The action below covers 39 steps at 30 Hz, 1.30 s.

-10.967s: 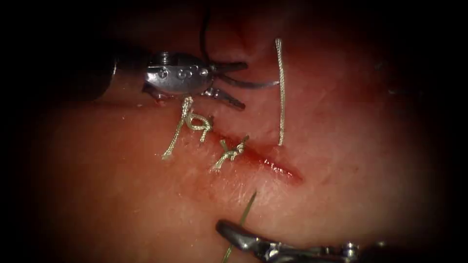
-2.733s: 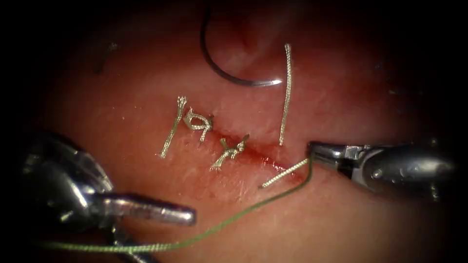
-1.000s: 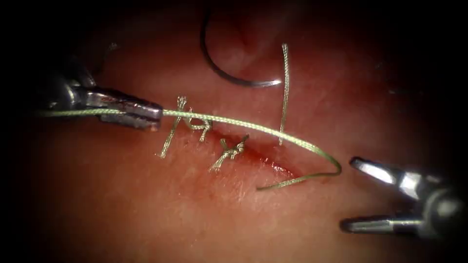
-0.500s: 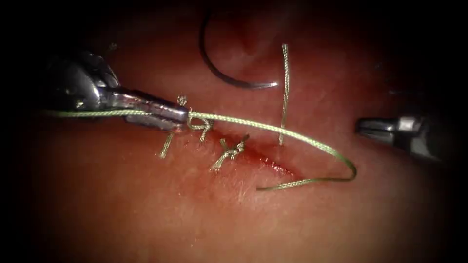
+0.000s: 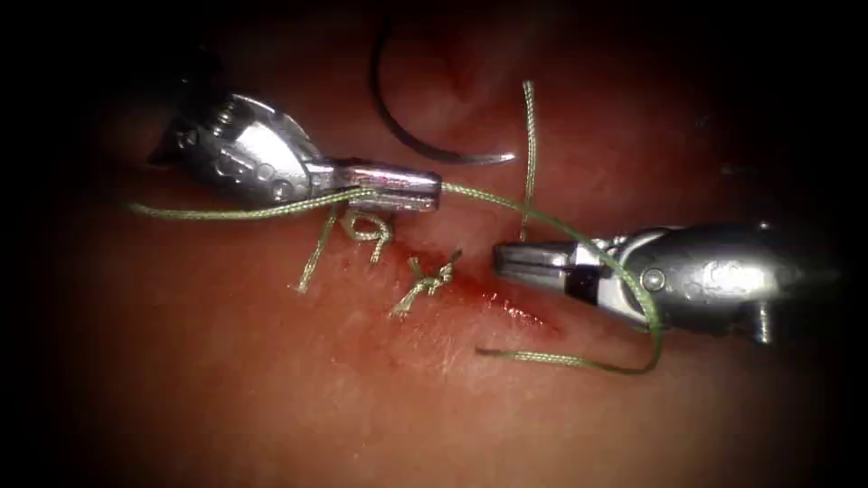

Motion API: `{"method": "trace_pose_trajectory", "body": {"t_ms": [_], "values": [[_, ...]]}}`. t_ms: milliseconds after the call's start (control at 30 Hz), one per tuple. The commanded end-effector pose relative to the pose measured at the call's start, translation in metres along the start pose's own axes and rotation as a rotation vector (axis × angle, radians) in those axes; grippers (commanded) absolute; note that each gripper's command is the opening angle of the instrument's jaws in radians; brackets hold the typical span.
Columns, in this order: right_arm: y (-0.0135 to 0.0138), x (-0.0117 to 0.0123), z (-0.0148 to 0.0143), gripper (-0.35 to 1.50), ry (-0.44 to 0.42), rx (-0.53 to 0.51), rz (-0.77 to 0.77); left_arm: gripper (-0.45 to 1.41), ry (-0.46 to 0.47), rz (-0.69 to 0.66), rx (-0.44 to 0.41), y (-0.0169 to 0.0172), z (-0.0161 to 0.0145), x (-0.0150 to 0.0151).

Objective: Wound Closure

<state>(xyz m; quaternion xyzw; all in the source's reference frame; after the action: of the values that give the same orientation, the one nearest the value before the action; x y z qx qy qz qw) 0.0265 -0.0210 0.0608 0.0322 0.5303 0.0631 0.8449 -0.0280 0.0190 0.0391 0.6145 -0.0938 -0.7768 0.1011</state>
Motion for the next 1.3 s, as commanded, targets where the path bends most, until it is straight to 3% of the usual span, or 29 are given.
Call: {"method": "trace_pose_trajectory", "body": {"t_ms": [33, 233, 367, 400, 433, 467, 500, 533, 567, 633, 667, 700, 933, 1000, 1167, 1300], "values": [[0.0, 0.0001, 0.0009, -0.35, 0.015, -0.001, 0.004, -0.45, 0.002, 0.006, 0.003, 0.0003, 0.0009, -0.0008], [0.0001, 0.0007, 0.0009, -0.35, 0.065, -0.038, 0.036, -0.45, -0.012, 0.002, -0.006, 0.002, 0.0023, -0.0029], [0.0003, 0.0009, 0.0016, -0.35, 0.088, -0.097, 0.084, -0.45, -0.002, 0.005, -0.015, 0.0028, 0.0028, -0.0024], [0.0004, 0.0009, 0.0018, 0.09, 0.093, -0.141, 0.104, -0.45, 0.0, 0.004, -0.02, 0.0032, 0.0029, -0.0019], [0.0004, 0.0009, 0.0018, 0.09, 0.093, -0.141, 0.104, -0.45, 0.0, 0.004, -0.02, 0.0032, 0.0029, -0.0019], [0.0006, 0.0009, 0.0019, 0.42, 0.097, -0.18, 0.107, -0.45, 0.007, 0.004, -0.025, 0.0038, 0.003, -0.001], [0.0008, 0.0007, 0.0021, 0.54, 0.105, -0.221, 0.14, -0.45, 0.008, 0.004, -0.038, 0.0048, 0.003, 0.0006], [0.0008, 0.0007, 0.0021, 0.54, 0.105, -0.221, 0.14, -0.45, 0.008, 0.004, -0.038, 0.0048, 0.003, 0.0006], [0.001, 0.0004, 0.0021, 0.57, 0.085, -0.26, 0.151, -0.45, 0.018, 0.0, -0.048, 0.0055, 0.0027, 0.0024], [0.0012, 0.0001, 0.0022, 0.73, 0.062, -0.298, 0.159, -0.45, 0.021, -0.005, -0.05, 0.0058, 0.0024, 0.0038], [0.0011, -0.0002, 0.0025, 0.96, 0.048, -0.317, 0.162, -0.45, 0.026, -0.017, -0.054, 0.0058, 0.0022, 0.005], [0.001, -0.0004, 0.0028, 1.04, 0.026, -0.319, 0.163, -0.45, 0.032, -0.014, -0.055, 0.0054, 0.002, 0.0064], [-0.0008, -0.001, 0.005, 1.03, -0.041, -0.247, 0.155, -0.45, 0.056, -0.013, -0.052, 0.0023, 0.0011, 0.0099], [-0.0018, -0.0015, 0.0061, 0.91, -0.092, -0.204, 0.122, -0.45, 0.081, -0.023, -0.039, 0.0002, 0.0001, 0.0109], [-0.0025, -0.0022, 0.007, 0.91, -0.101, -0.177, 0.107, -0.45, 0.094, -0.022, -0.039, -0.0016, -0.0007, 0.0114], [-0.0034, -0.0024, 0.0077, 0.91, -0.113, -0.132, 0.077, -0.45, 0.093, -0.026, -0.032, -0.0036, 0.0003, 0.0106]]}}
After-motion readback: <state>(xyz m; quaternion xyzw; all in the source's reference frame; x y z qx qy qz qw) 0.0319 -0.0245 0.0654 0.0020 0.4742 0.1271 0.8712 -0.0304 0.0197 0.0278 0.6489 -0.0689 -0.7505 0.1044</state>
